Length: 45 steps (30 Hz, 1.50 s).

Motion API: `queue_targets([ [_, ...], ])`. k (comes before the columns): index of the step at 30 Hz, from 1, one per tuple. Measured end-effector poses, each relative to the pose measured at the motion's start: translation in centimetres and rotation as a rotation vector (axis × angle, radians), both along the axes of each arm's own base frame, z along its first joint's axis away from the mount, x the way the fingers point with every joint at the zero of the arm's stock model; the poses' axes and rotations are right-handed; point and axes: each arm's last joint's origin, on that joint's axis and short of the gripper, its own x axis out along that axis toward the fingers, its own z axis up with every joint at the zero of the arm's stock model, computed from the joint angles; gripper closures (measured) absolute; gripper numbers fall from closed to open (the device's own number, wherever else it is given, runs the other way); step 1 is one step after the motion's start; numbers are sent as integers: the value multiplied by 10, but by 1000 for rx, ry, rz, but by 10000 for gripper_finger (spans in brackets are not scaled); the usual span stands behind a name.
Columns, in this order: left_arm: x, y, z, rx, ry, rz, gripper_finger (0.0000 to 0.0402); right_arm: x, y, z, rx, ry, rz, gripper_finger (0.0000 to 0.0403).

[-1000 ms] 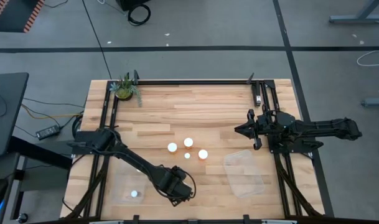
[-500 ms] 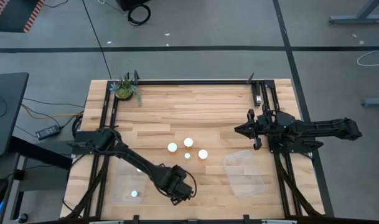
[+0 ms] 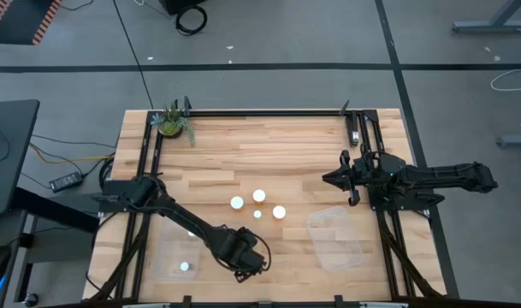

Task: Pick and place medicine bottles into bin by pill shape (circle, oval)
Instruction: Put the small orange pill bottle into the left transparent bin

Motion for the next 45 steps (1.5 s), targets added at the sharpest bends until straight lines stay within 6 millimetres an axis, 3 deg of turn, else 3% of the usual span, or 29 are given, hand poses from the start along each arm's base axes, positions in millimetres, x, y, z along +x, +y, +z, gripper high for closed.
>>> queue_targets([
  [8, -12, 2, 29, -46, -10, 45, 293, 0, 0, 0, 2, 0, 0, 356],
  [18, -50, -6, 59, 15, 76, 134, 283, 0, 0, 0, 1, 0, 0, 356],
  [34, -103, -22, 72, 201, 248, 215, 289, 0, 0, 0, 1, 0, 0, 356],
  [40, -110, -21, 73, 266, 263, 221, 282, 0, 0, 0, 1, 0, 0, 356],
  [45, -114, -17, 60, 325, 279, 217, 283, 0, 0, 0, 1, 0, 0, 356],
])
